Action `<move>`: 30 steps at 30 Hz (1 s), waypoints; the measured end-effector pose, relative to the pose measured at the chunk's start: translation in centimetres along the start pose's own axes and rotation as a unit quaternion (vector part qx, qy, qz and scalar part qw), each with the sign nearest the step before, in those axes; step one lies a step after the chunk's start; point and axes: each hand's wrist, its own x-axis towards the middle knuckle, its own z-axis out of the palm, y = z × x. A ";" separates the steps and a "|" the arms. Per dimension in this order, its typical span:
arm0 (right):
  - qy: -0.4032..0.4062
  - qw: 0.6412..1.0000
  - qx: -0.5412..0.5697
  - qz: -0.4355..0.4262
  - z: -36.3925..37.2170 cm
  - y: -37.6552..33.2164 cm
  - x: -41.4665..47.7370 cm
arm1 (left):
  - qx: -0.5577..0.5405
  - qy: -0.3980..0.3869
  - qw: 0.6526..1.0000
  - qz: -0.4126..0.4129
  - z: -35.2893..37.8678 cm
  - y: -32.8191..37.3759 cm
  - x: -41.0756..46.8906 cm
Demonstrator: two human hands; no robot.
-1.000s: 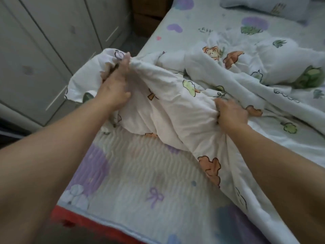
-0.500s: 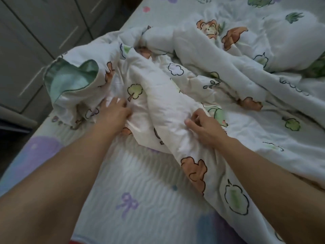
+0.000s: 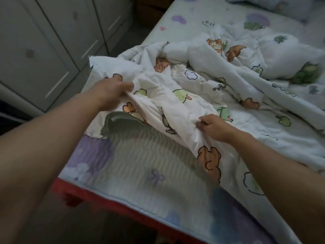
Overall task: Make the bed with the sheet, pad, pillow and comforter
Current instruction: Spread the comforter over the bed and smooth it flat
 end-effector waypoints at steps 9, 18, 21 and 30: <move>-0.248 0.954 -0.166 0.016 6.0 -13.7 -7.3 | 0.024 -0.247 0.966 -0.072 -1.3 -9.0 -18.9; -0.285 0.934 -0.214 0.007 16.8 -15.5 -7.3 | 0.004 -0.327 0.936 -0.132 6.8 -10.2 -29.8; -0.292 0.932 -0.217 -0.001 19.2 -15.2 -7.1 | 0.017 -0.327 0.935 -0.134 9.6 -9.3 -30.7; -0.280 0.951 -0.127 0.008 19.5 -14.7 -7.5 | -0.085 -0.299 0.942 -0.123 11.8 -8.3 -30.6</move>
